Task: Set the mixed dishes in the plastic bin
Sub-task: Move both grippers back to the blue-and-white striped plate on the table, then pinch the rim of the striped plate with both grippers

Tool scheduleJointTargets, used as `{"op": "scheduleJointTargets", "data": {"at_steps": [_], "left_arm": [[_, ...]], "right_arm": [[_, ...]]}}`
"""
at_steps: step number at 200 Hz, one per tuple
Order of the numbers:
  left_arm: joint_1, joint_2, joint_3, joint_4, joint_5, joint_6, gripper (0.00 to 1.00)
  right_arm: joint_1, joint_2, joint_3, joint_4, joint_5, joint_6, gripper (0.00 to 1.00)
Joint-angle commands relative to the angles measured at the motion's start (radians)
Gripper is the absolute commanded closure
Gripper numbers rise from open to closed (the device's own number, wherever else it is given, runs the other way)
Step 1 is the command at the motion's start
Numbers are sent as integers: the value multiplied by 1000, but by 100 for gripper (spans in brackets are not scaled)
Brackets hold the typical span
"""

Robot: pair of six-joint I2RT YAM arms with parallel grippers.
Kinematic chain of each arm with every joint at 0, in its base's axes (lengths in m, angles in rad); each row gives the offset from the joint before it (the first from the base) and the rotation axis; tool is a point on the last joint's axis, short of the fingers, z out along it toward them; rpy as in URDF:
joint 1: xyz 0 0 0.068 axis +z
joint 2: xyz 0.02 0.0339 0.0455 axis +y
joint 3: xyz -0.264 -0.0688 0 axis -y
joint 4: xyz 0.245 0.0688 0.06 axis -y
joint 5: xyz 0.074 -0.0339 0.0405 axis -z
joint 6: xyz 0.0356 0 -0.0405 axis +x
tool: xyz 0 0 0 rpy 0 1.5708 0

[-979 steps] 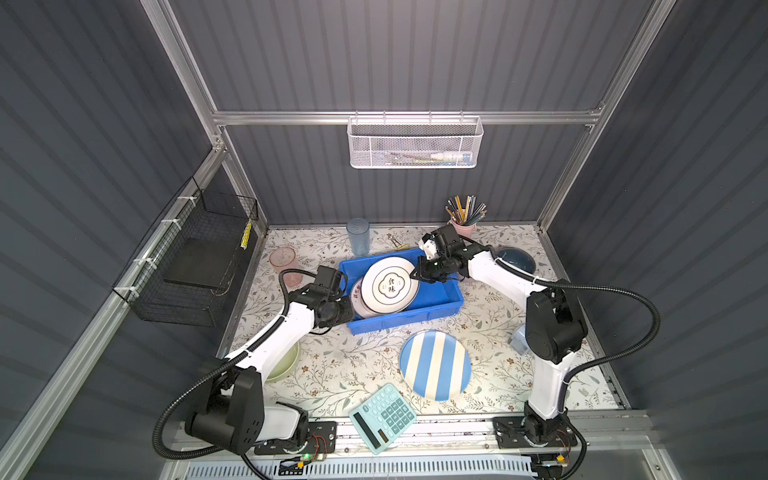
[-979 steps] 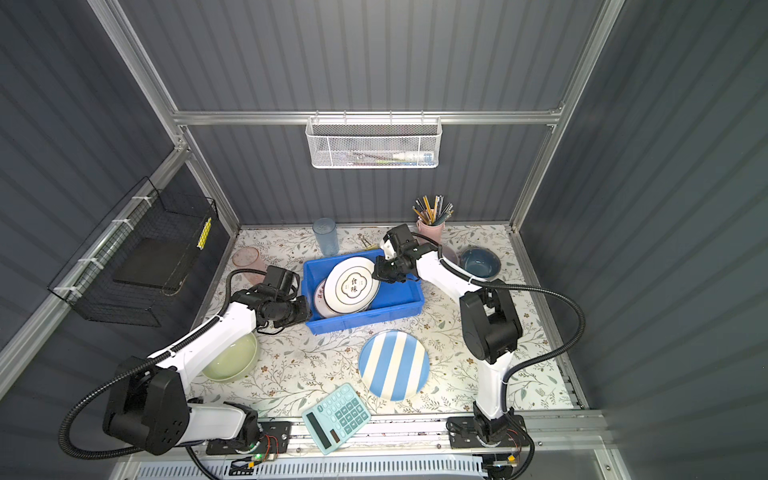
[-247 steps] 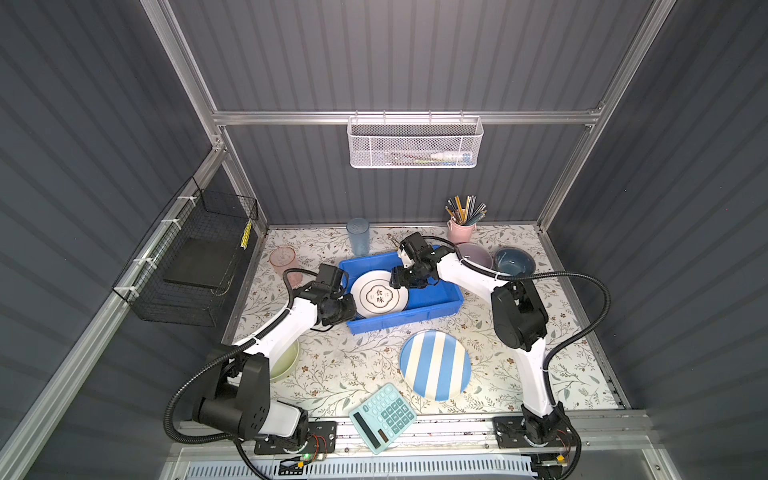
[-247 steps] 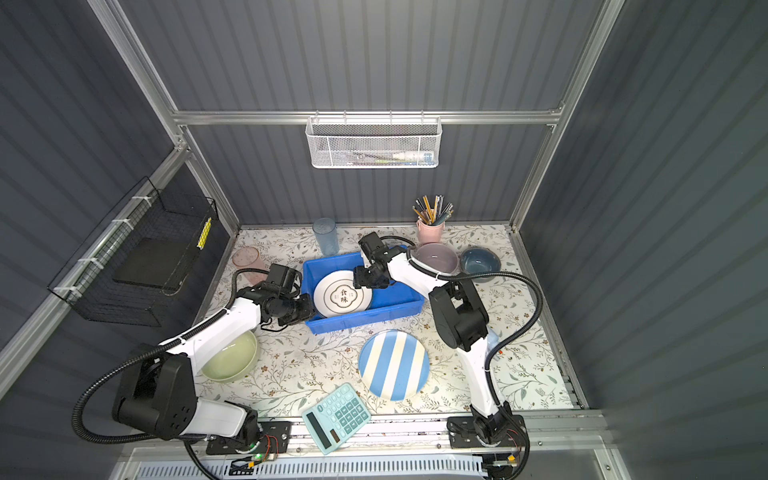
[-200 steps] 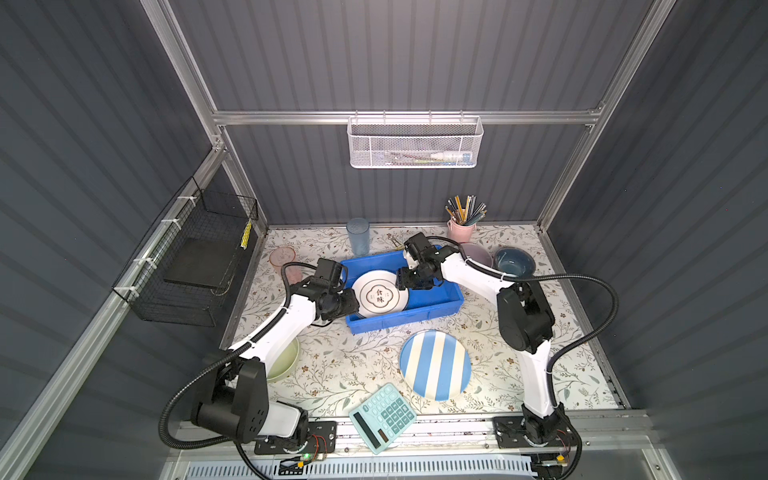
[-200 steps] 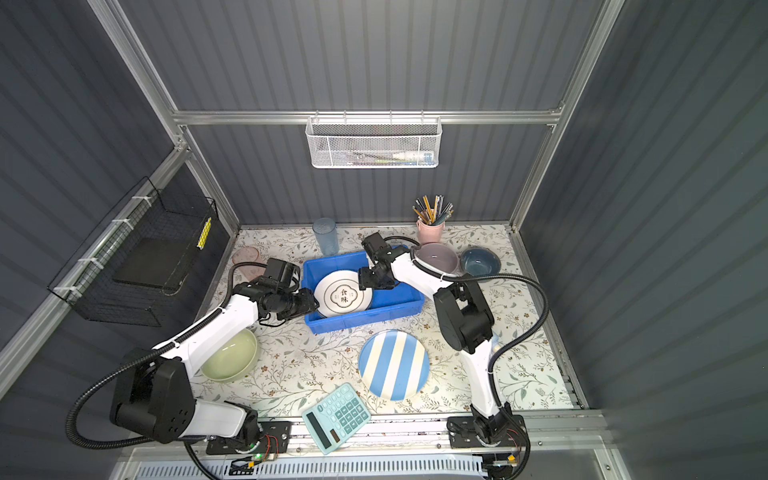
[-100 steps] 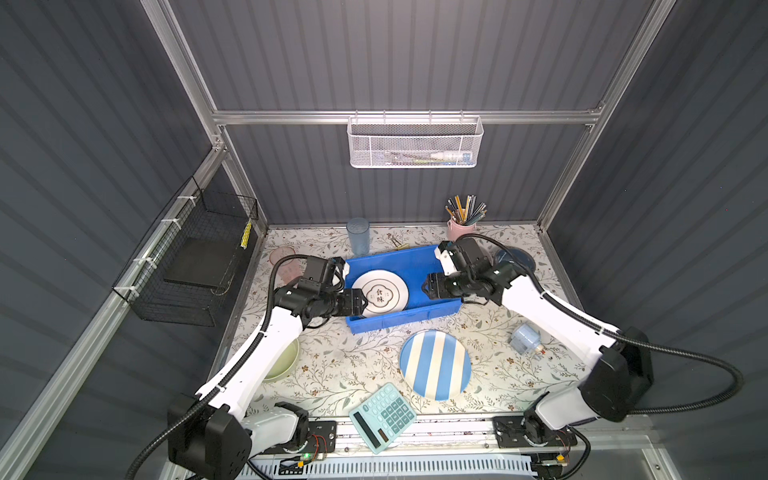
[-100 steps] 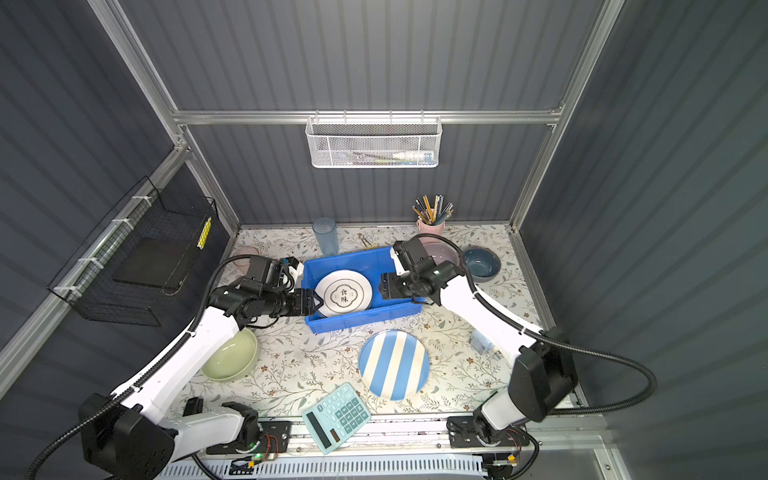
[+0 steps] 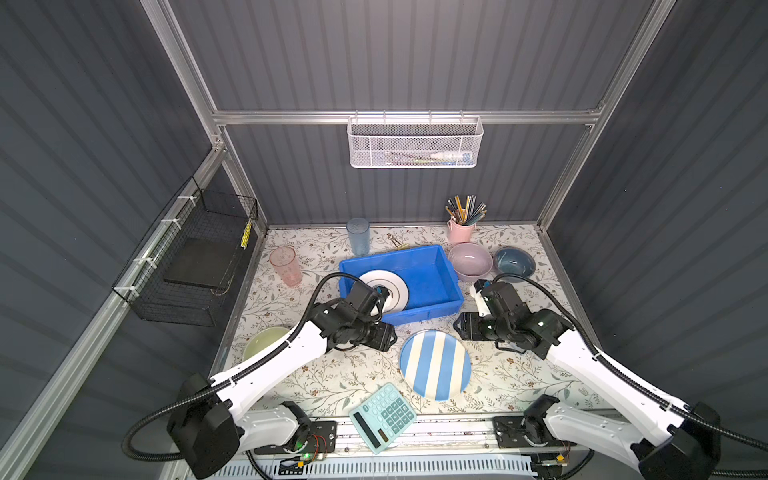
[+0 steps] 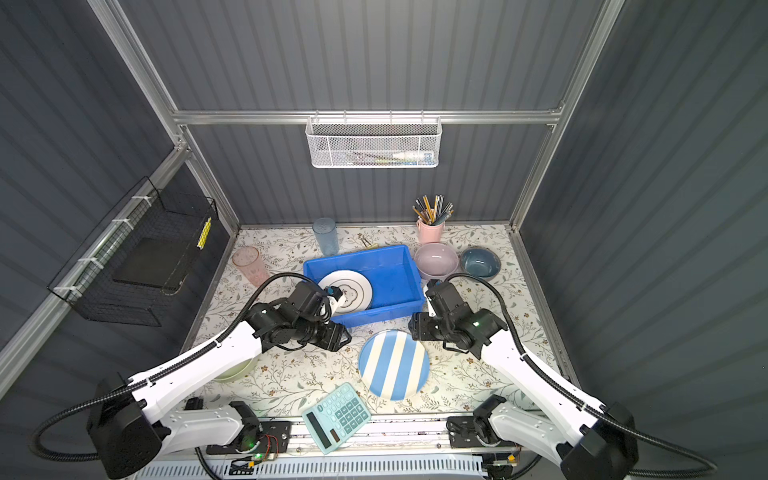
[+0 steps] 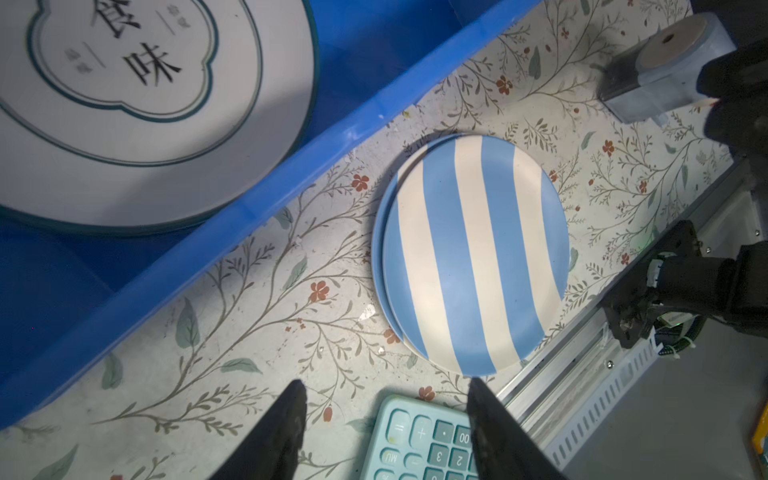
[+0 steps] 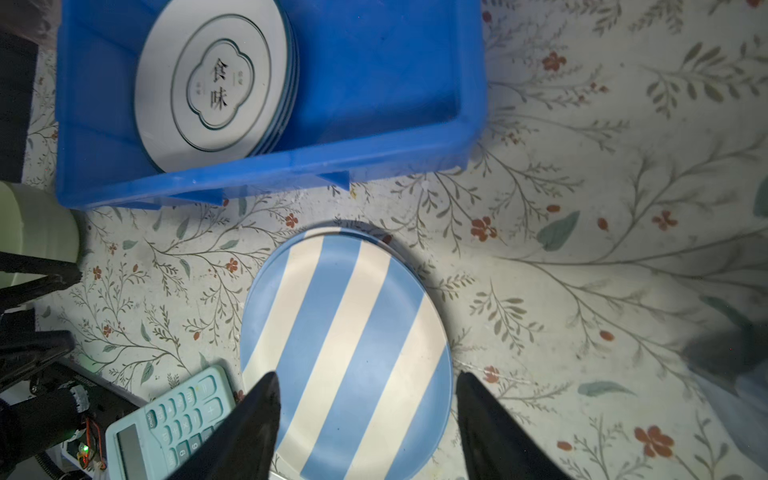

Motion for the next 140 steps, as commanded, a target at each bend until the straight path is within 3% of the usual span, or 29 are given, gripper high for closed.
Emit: {"op": "scheduleJointTargets", "data": {"at_steps": [1,49,140], "left_arm": [[-44,36,-18,55,-24,-36,41],[-116,119,-43,116,-28,-80,48],[-134,254,-55,204,-35,-115,60]], "right_arm": [[-5,-31,-65,-27,12,74,35],[-4,-68,-178,6,-23,128,41],[-8,9,-319,136,-145,169,46]]}}
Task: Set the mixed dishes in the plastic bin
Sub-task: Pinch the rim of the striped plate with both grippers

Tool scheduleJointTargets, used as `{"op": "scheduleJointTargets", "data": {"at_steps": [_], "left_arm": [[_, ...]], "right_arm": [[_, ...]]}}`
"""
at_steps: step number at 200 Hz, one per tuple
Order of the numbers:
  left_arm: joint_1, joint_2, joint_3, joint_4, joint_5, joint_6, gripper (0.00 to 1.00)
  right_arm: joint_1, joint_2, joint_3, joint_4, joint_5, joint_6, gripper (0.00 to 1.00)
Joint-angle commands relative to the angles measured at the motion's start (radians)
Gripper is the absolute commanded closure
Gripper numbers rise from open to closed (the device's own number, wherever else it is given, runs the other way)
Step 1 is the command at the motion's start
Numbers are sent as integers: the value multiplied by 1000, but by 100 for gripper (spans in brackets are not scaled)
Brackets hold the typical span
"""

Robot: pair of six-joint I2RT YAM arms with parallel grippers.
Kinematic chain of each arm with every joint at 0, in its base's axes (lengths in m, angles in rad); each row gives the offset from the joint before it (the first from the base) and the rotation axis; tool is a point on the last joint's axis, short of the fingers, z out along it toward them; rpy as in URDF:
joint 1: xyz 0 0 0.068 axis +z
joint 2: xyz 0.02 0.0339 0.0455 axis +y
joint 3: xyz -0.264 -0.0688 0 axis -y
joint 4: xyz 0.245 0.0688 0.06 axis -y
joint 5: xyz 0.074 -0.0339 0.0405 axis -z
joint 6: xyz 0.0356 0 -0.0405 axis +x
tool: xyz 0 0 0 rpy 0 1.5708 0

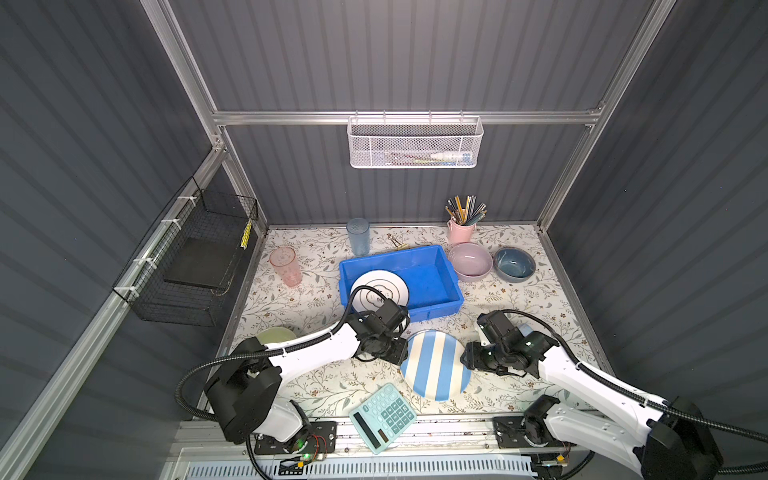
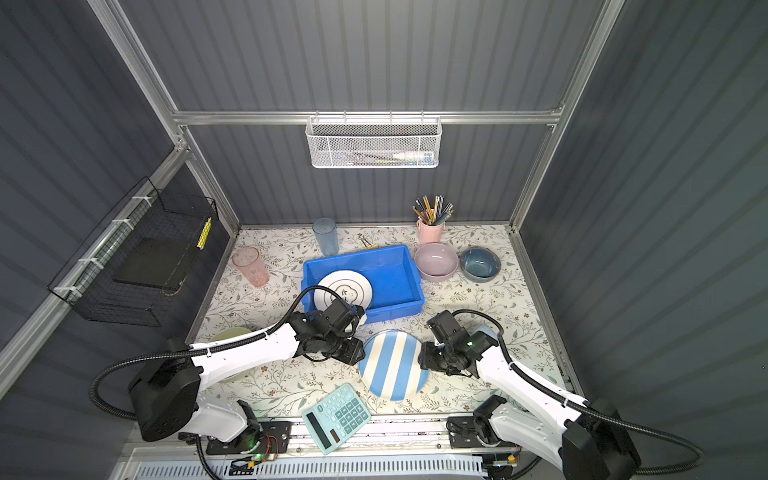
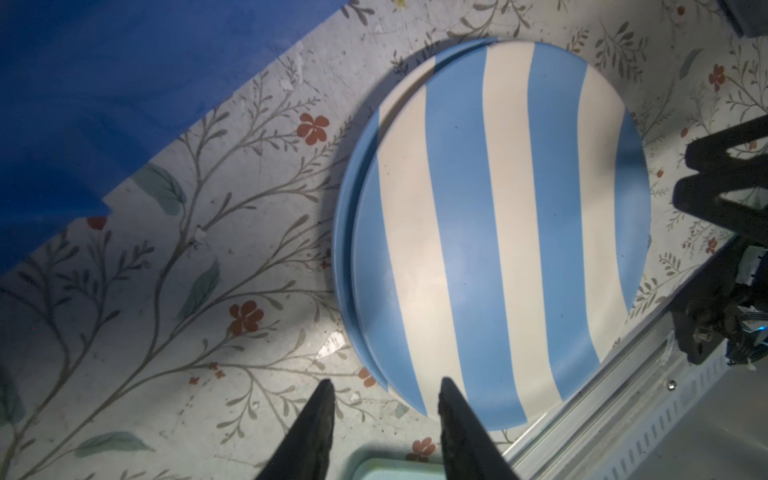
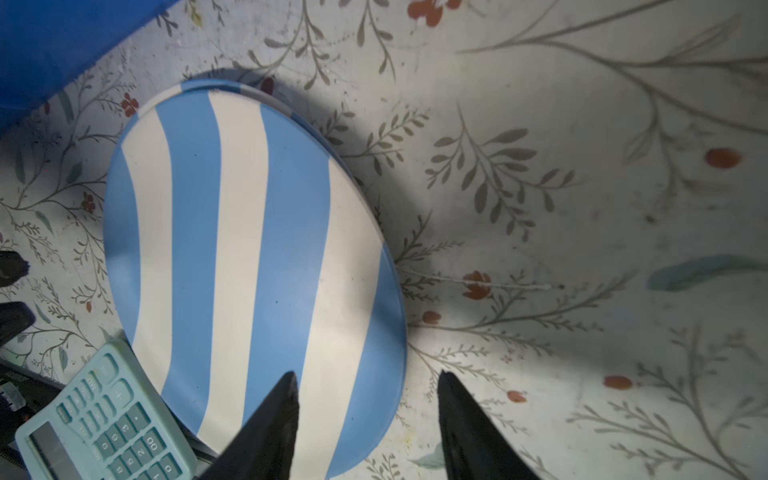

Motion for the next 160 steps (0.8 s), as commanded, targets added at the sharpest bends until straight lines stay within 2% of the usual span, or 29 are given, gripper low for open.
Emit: {"op": "scheduleJointTargets", "data": {"at_steps": [1,89,160], "left_arm": [[-9,24,2,31,-1,-18,60],[-14,139,7,95,8,-38,69],[-21,152,14,101,24,-39,72]], "right_arm": [[-5,5,-31,45,-48,27,46],[-13,-25,-129,154,-101,82,48],[-17,-61,-166,221,-135,105,50]]}}
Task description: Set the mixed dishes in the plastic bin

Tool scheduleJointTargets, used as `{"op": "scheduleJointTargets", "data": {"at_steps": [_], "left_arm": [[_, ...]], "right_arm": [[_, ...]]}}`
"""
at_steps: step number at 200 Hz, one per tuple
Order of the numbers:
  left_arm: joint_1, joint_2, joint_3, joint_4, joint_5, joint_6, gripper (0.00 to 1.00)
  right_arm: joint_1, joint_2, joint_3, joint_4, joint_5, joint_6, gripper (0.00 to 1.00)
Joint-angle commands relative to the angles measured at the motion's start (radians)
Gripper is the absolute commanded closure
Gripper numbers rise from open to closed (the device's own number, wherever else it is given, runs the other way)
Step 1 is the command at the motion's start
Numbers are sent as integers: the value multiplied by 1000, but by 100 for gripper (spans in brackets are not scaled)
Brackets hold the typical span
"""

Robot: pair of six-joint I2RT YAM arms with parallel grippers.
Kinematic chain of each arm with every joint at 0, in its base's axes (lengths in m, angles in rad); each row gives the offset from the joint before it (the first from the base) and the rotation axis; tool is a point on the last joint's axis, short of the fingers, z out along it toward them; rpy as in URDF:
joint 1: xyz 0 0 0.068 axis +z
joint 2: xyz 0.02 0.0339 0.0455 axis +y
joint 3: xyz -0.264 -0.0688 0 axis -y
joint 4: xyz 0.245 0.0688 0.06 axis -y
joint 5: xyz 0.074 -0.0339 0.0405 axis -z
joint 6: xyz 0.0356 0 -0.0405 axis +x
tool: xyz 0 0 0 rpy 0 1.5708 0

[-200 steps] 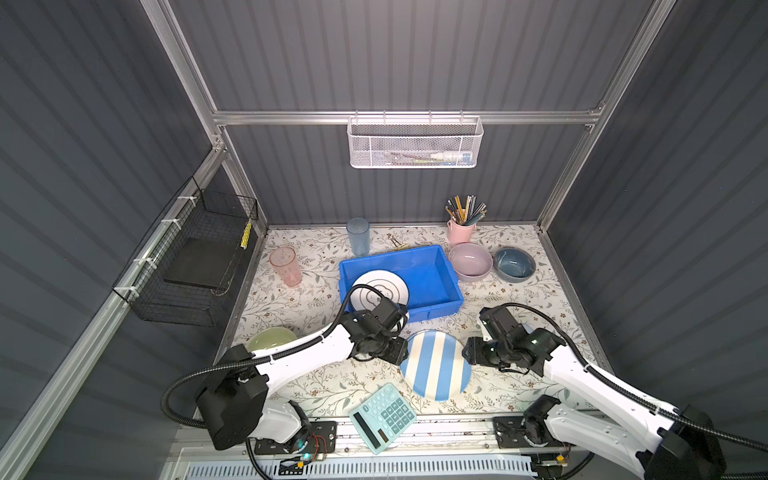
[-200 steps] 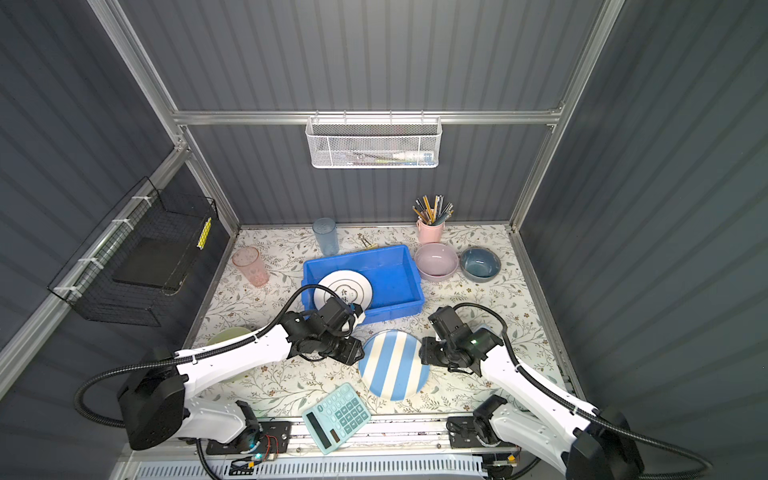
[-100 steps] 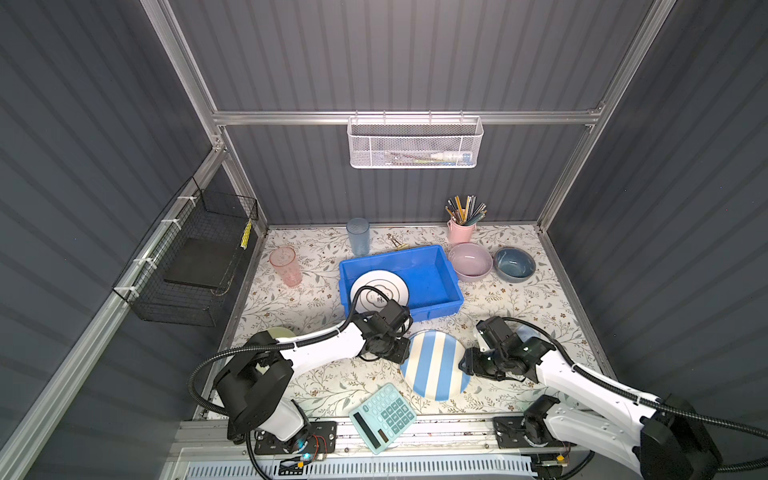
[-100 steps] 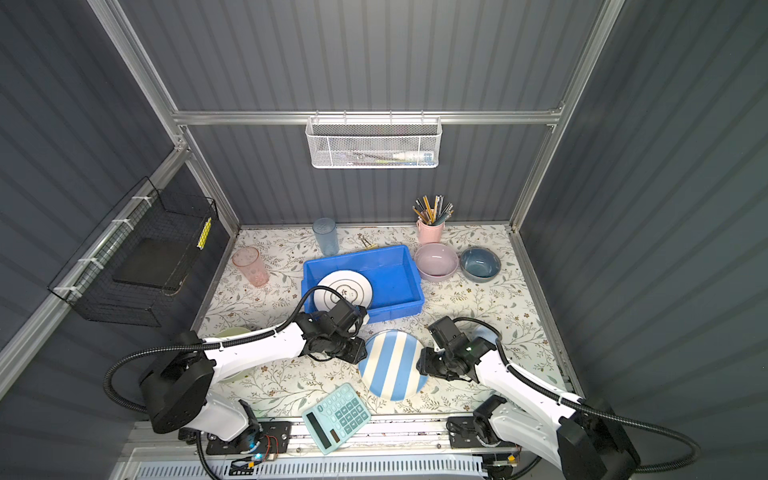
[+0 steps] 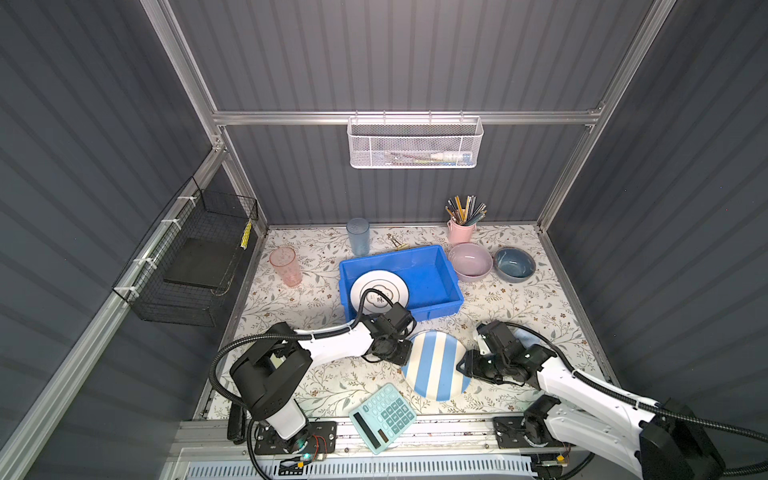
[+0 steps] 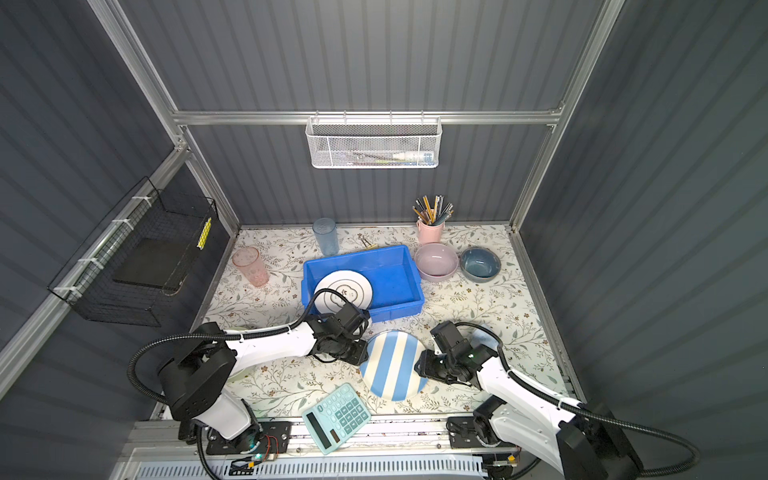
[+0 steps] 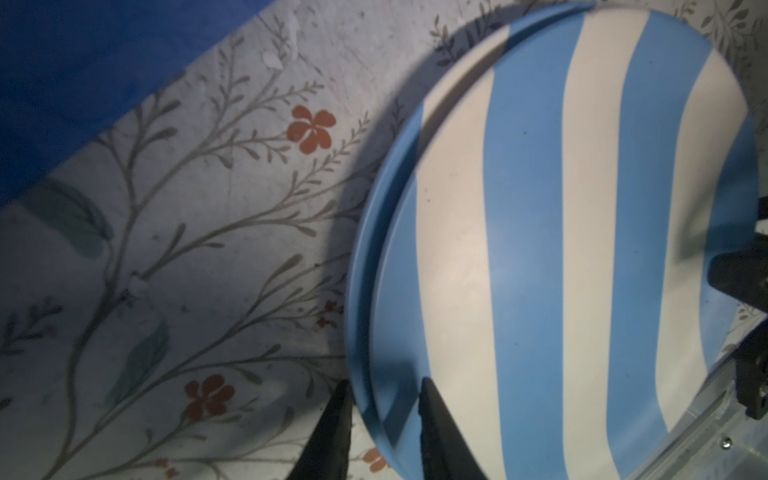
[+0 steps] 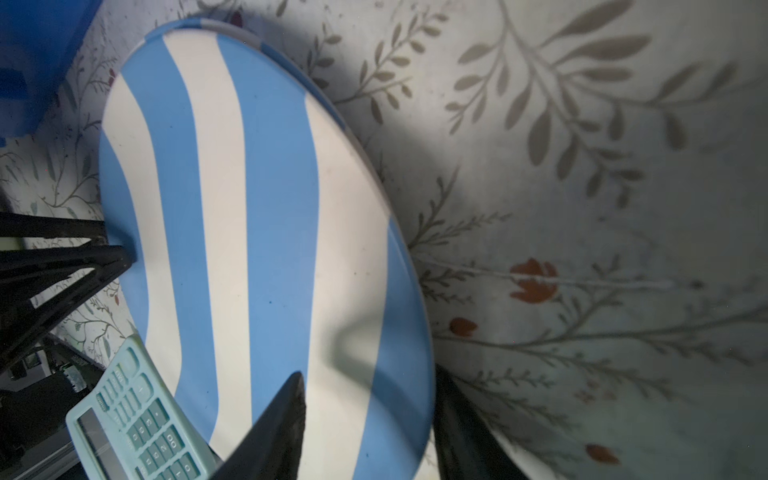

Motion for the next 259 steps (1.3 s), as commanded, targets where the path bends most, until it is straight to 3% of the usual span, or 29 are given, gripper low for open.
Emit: {"op": "scheduleJointTargets", "data": {"at_steps": [1,141,219,259], "left_arm": [[-10,11,15,4,26,-7,72],[-9,47,36,-8,18,-6,77],[-9,74,47,-7,25,-7,80],[-9,82,49,-11,25,-8,80]], "right_arm": [[-5,-22,-11,28,-21,17,51],[-16,-119,33,-87,-6,-49,55],[-21,-168,9,-16,-63,-71,56],[-27,-146,19,-74,-22,-78,56]]}}
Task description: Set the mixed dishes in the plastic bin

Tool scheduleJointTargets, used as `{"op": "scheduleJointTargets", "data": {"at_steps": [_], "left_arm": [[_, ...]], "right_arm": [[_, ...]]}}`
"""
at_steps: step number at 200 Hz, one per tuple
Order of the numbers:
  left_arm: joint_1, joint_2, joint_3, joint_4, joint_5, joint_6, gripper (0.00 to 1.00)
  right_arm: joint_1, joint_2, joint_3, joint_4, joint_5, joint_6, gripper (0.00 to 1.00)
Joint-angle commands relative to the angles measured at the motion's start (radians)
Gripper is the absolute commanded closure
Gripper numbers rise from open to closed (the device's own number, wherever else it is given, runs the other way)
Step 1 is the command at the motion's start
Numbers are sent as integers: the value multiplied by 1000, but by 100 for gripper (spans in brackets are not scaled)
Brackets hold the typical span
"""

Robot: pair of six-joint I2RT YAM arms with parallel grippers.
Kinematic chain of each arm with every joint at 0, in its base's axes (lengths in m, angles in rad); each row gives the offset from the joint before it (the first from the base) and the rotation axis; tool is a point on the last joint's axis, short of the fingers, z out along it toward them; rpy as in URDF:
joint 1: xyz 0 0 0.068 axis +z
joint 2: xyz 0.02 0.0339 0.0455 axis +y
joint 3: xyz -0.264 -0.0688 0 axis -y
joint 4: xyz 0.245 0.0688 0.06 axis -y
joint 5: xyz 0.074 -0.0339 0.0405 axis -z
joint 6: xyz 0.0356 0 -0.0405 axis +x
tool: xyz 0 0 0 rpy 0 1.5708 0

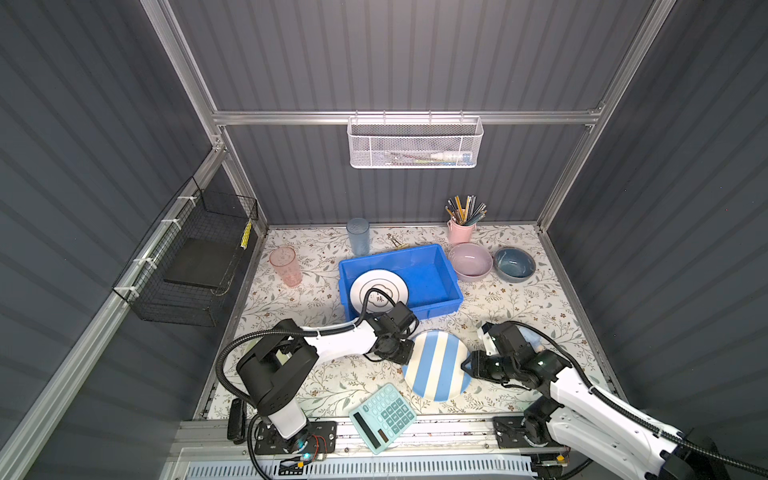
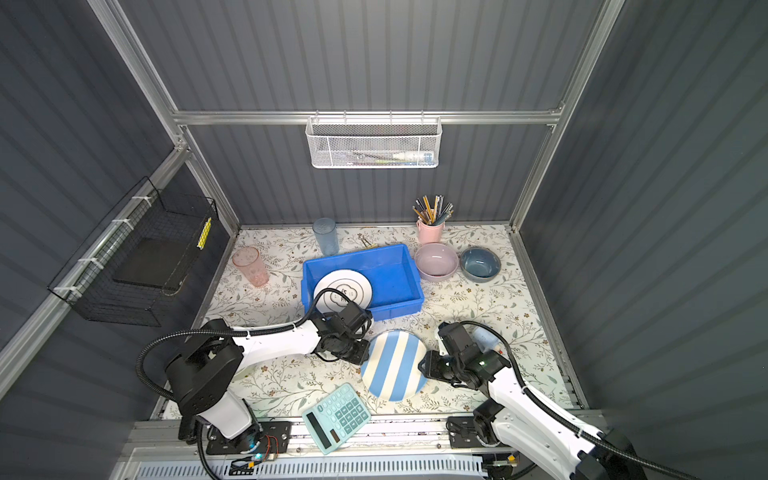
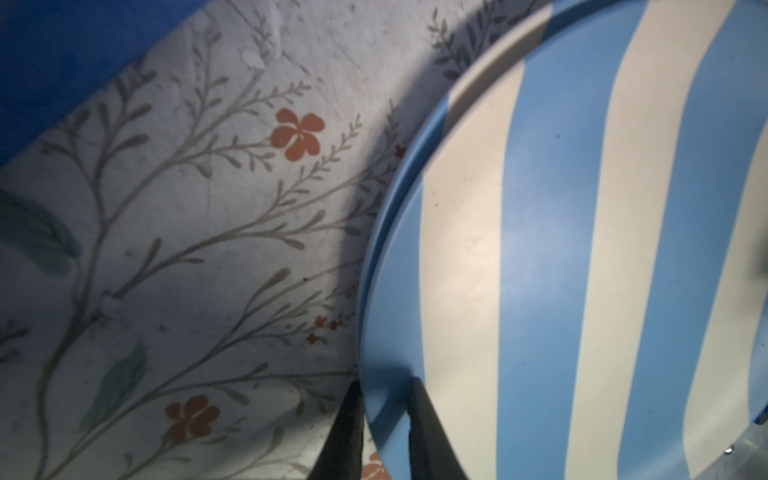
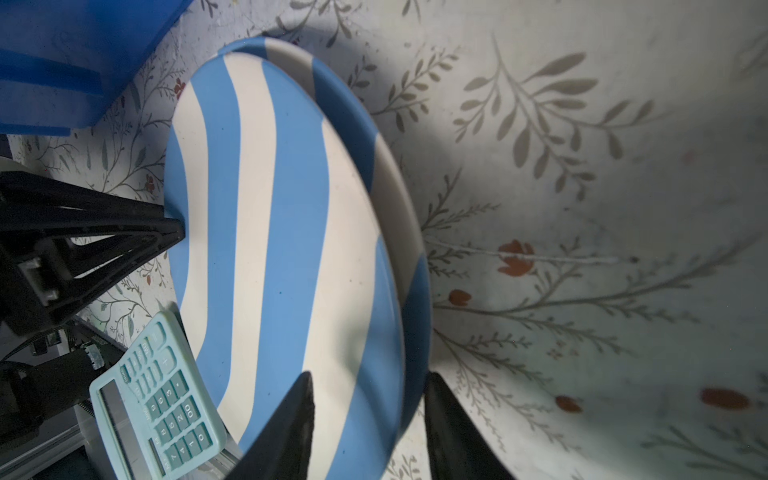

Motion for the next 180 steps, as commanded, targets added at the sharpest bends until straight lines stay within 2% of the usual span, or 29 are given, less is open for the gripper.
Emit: {"op": "scheduleJointTargets", "data": {"at_steps": [1,98,180], "left_arm": [[-7,41,18,1,16,-8,80],[-8,40,16,-5,8,-19,81],[-8,43,12,-1,8,-20,81]], "right_arm": [[-2,7,18,20,-18,-21,56],[-7,1,66,-97,72,-42,54],[-16,25,22,-44,52,-28,56]]}}
